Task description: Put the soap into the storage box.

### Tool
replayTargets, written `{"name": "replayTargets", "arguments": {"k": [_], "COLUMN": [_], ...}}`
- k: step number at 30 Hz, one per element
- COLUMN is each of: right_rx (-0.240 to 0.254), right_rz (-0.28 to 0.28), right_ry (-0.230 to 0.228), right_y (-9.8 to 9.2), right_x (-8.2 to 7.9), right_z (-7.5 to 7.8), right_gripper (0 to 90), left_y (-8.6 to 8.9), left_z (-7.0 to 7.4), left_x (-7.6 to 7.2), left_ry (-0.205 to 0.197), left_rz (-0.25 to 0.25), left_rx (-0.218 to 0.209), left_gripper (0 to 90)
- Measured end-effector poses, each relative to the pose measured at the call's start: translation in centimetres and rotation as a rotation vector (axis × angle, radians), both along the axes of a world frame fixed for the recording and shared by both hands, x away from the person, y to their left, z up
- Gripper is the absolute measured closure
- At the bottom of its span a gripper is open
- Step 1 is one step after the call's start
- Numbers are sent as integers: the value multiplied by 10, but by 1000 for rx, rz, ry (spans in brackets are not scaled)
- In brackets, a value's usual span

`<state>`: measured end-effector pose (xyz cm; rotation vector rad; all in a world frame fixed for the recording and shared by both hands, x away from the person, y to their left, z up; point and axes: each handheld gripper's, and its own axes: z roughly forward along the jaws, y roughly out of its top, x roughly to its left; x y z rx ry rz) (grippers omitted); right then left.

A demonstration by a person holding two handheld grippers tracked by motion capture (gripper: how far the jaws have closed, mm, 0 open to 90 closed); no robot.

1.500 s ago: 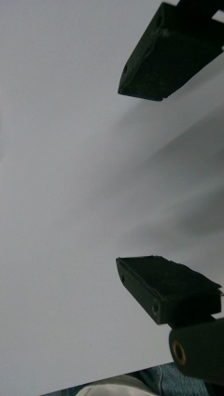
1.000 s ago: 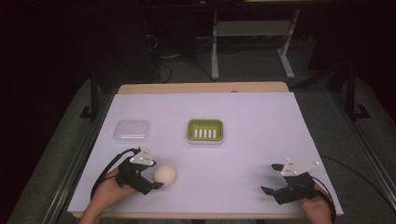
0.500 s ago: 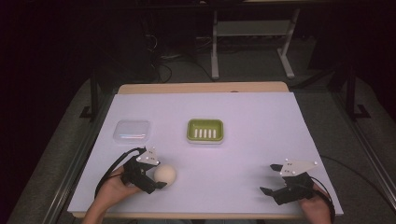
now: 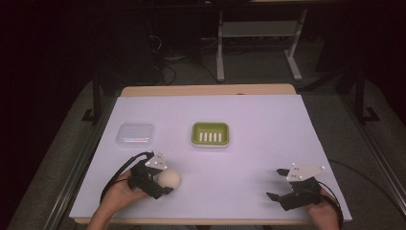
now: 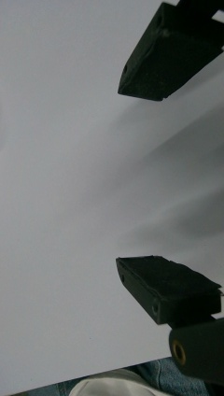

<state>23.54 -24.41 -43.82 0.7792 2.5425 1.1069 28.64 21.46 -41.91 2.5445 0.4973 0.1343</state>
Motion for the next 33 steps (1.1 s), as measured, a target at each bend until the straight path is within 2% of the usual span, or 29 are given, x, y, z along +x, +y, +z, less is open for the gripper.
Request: {"name": "replayTargets", "arguments": {"k": [1, 2, 6, 15, 33], "right_rx": [1, 1, 0, -2, -4], "right_rz": [0, 2, 2, 4, -1], "right_ry": [0, -2, -2, 2, 8], "right_y": [0, 0, 1, 1, 1], "right_x": [0, 0, 0, 0, -1], "right_z": [0, 0, 0, 0, -1], "right_gripper": [134, 134, 133, 133, 134], "left_y": [-1, -1, -2, -6, -10], "left_z": [0, 0, 0, -4, -8], "left_x": [0, 1, 2, 3, 4], "left_ry": [-4, -4, -3, 3, 2], "left_rz": [4, -10, -4, -10, -15], "left_rx": [-6, 11, 8, 36, 52], "left_gripper": [182, 182, 182, 183, 211]}}
